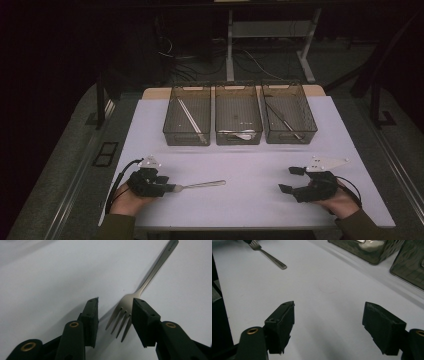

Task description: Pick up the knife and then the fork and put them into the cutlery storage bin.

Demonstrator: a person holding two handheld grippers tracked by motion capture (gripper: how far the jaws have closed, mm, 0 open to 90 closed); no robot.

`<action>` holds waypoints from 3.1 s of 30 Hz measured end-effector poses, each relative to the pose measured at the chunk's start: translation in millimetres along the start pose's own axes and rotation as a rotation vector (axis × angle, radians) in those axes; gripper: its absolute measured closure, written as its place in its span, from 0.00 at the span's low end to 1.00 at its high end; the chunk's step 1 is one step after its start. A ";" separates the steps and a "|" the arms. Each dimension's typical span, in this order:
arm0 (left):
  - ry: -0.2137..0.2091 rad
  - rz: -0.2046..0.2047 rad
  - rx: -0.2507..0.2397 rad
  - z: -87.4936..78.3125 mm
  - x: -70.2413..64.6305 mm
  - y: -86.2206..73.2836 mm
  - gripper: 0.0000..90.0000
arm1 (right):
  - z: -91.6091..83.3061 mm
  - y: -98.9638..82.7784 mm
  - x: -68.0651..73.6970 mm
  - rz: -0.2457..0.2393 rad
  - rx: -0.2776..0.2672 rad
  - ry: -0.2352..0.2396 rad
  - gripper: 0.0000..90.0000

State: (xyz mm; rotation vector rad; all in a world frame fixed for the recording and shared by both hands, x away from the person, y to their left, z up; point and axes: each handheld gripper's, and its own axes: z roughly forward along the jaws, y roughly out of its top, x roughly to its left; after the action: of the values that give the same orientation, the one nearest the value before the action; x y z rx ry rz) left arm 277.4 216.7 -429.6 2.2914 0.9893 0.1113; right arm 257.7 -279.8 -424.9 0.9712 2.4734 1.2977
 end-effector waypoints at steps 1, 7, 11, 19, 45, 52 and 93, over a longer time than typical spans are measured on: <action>-0.008 -0.004 -0.005 -0.1 0.2 -0.9 0.64 | 0.3 -0.1 0.0 -0.002 -0.004 -0.003 0.28; -0.023 0.014 0.016 0.1 -3.0 -3.4 0.70 | -0.3 0.3 0.5 -0.005 -0.007 -0.007 0.28; -0.050 0.014 0.011 -1.6 -3.0 -6.4 0.76 | -0.2 0.4 0.6 -0.006 -0.006 -0.010 0.28; -0.086 0.049 0.014 -5.8 -7.2 -8.5 0.95 | 0.0 0.5 0.8 -0.006 -0.004 -0.012 0.28; -0.058 0.179 -0.143 4.4 -43.2 65.7 0.98 | 3.2 44.8 -6.0 -0.078 -0.001 0.083 0.25; -0.057 0.249 -0.133 18.7 -58.0 94.7 0.98 | 13.6 65.9 2.0 -0.119 0.022 0.119 0.24; -0.031 0.395 -0.115 43.0 -88.0 139.9 0.98 | 82.9 103.2 23.0 -0.348 0.245 0.100 0.91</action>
State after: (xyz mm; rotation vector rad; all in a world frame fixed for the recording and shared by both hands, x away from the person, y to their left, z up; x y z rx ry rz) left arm 315.7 62.0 -368.0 2.3446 0.4897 0.2875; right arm 324.3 -168.3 -390.3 0.4917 2.7658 0.9717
